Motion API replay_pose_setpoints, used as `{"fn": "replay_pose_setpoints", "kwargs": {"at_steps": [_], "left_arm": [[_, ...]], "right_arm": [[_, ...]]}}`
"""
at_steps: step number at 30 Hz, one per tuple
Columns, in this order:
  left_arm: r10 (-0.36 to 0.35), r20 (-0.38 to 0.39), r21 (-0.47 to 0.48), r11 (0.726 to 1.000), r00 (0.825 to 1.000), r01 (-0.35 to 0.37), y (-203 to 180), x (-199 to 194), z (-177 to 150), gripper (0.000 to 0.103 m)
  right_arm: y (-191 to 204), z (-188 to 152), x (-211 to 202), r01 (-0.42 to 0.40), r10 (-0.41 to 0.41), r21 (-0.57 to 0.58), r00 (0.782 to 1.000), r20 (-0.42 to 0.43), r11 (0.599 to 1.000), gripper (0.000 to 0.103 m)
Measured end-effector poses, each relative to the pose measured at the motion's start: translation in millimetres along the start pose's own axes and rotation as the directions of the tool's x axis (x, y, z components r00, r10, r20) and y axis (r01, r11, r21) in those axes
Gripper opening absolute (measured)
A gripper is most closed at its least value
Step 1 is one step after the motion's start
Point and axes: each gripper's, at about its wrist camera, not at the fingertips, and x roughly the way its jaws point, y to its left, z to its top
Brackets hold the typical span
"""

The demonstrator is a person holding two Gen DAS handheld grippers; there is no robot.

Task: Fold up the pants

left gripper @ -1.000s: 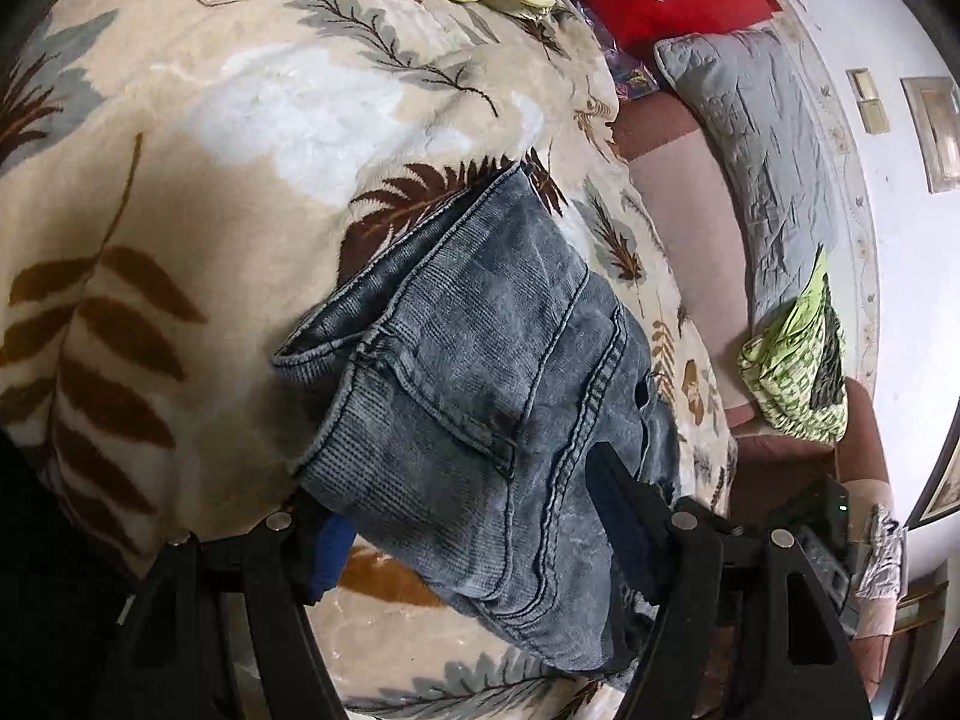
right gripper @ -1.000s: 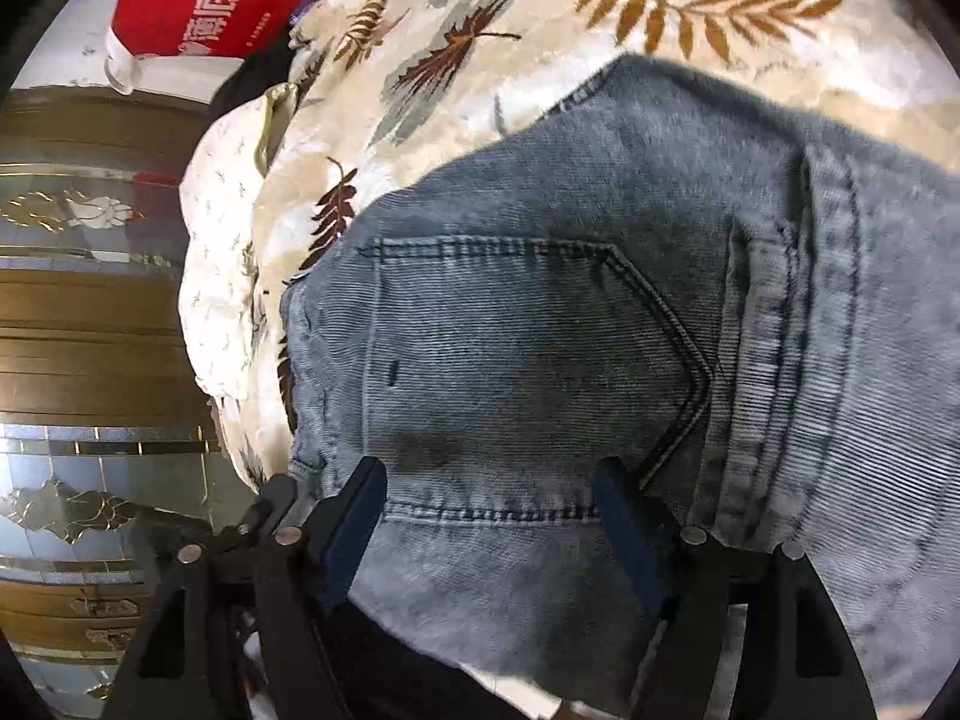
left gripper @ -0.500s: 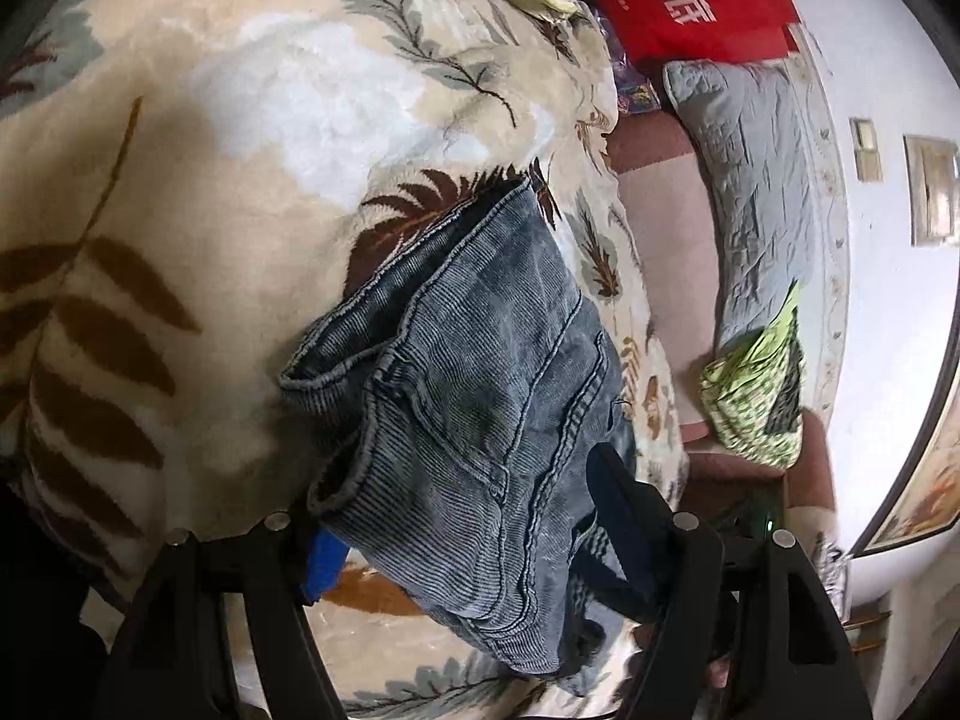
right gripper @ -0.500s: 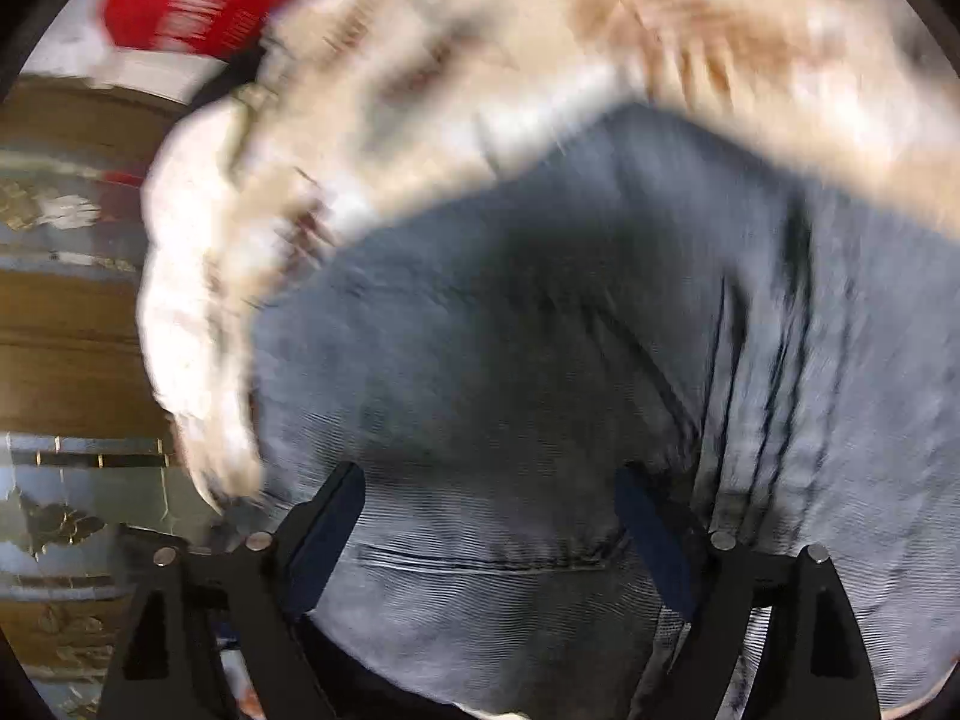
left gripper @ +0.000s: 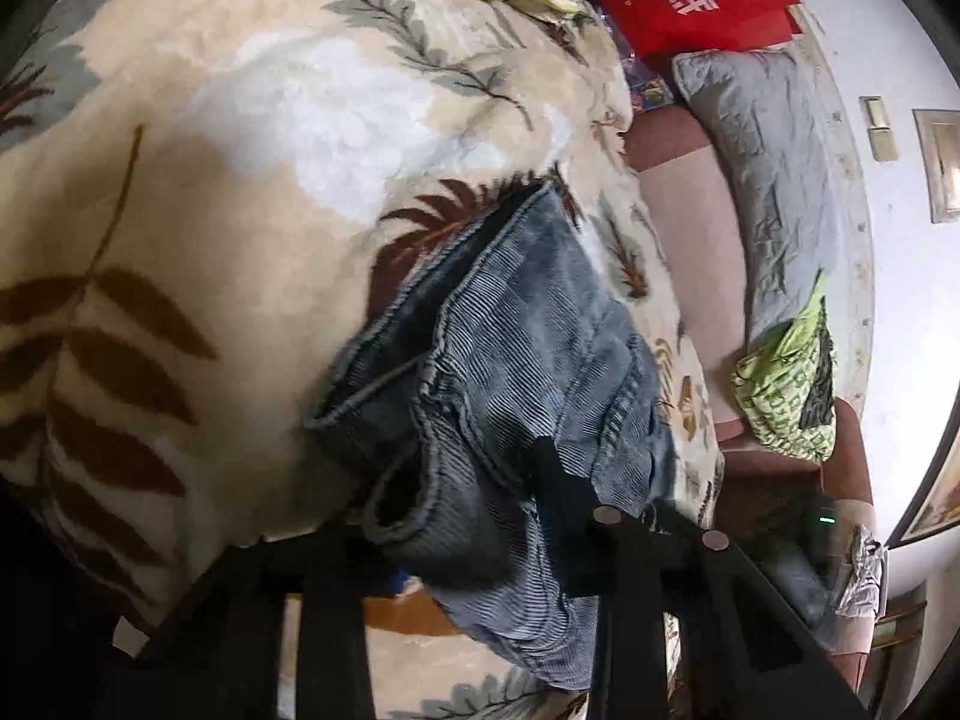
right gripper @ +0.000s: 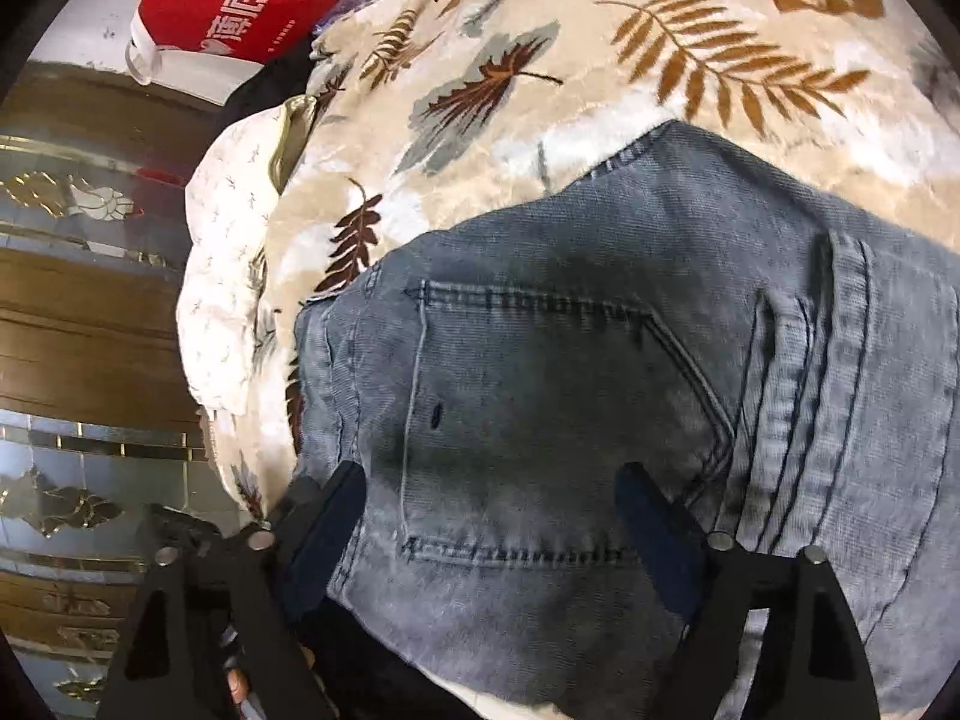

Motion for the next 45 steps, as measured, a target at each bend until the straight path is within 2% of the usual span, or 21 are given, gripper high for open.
{"fn": "replay_pose_setpoints", "kwargs": {"at_steps": [2, 6, 9, 11, 14, 16, 17, 19, 21, 23, 25, 28, 30, 33, 35, 37, 40, 43, 45], "left_arm": [[0.010, 0.003, 0.017, 1.000, 1.000, -0.010, -1, 0, 0, 0.032], [0.030, 0.016, 0.040, 0.999, 0.999, -0.030, -2, -1, -2, 0.031], [0.034, 0.013, 0.042, 0.999, 0.999, -0.035, -3, -1, -2, 0.031], [0.040, 0.012, 0.052, 0.998, 0.999, -0.040, -5, 0, -3, 0.029], [0.046, 0.016, 0.058, 0.997, 0.999, -0.046, -5, -1, -3, 0.027], [0.050, 0.020, 0.062, 0.997, 0.999, -0.051, -6, -2, -3, 0.026], [0.053, 0.021, 0.067, 0.996, 0.998, -0.055, -7, -2, -4, 0.025], [0.060, 0.023, 0.069, 0.996, 0.998, -0.062, -8, -1, -4, 0.025], [0.067, 0.025, 0.076, 0.995, 0.997, -0.069, -10, -2, -4, 0.023], [0.077, 0.032, 0.087, 0.993, 0.997, -0.079, -13, -4, -4, 0.022], [0.093, 0.037, 0.096, 0.991, 0.995, -0.096, -17, -4, -5, 0.021], [0.114, 0.061, 0.129, 0.984, 0.992, -0.121, -26, -8, -8, 0.020], [0.131, 0.083, 0.158, 0.977, 0.988, -0.143, -36, -11, -10, 0.019], [0.149, 0.138, 0.224, 0.958, 0.979, -0.177, -57, -18, -17, 0.016], [0.152, 0.179, 0.284, 0.938, 0.972, -0.198, -76, -23, -25, 0.015], [0.151, 0.219, 0.350, 0.910, 0.964, -0.223, -100, -27, -35, 0.014], [0.139, 0.274, 0.471, 0.843, 0.952, -0.259, -144, -28, -57, 0.013], [0.106, 0.312, 0.612, 0.738, 0.944, -0.285, -193, -20, -94, 0.013], [0.075, 0.318, 0.707, 0.645, 0.945, -0.289, -226, -10, -128, 0.013]], "right_arm": [[-3, 0, 9, 0.005, -0.005, 0.000, 1.000, 0.008, 1.000, 0.081], [18, 0, 0, 0.019, -0.018, -0.034, 1.000, 0.014, 0.999, 0.079], [22, 5, -6, 0.044, -0.041, -0.049, 0.997, 0.067, 0.998, 0.079], [12, 7, 17, 0.068, -0.068, -0.030, 0.998, 0.012, 0.997, 0.080], [23, 3, 15, 0.104, -0.102, -0.084, 0.994, 0.032, 0.991, 0.081], [30, 3, 10, 0.066, -0.065, -0.074, 0.998, 0.011, 0.995, 0.081], [34, 3, 6, 0.053, -0.051, -0.079, 0.998, 0.031, 0.995, 0.081], [33, 6, 13, 0.073, -0.070, -0.092, 0.997, 0.042, 0.993, 0.081], [26, 7, 35, 0.085, -0.086, -0.094, 0.996, -0.008, 0.992, 0.082], [34, 6, 27, 0.078, -0.078, -0.107, 0.997, 0.007, 0.991, 0.082], [34, 4, 10, -0.018, 0.018, -0.086, 1.000, -0.003, 0.996, 0.081], [21, -8, -26, -0.047, 0.054, -0.083, 0.994, 0.090, 0.995, 0.081], [0, -23, -56, -0.069, 0.077, -0.055, 0.983, 0.165, 0.996, 0.081], [-40, -45, -94, -0.023, 0.025, -0.013, 0.959, 0.281, 1.000, 0.081], [-72, -60, -120, 0.010, -0.019, 0.025, 0.937, 0.348, 1.000, 0.081], [-108, -72, -146, -0.002, -0.034, 0.089, 0.915, 0.402, 0.996, 0.081], [-159, -85, -179, -0.036, -0.043, 0.162, 0.887, 0.460, 0.986, 0.081], [-193, -95, -198, -0.094, -0.025, 0.202, 0.854, 0.520, 0.975, 0.081], [-211, -104, -207, -0.120, -0.022, 0.221, 0.837, 0.547, 0.968, 0.081]]}}
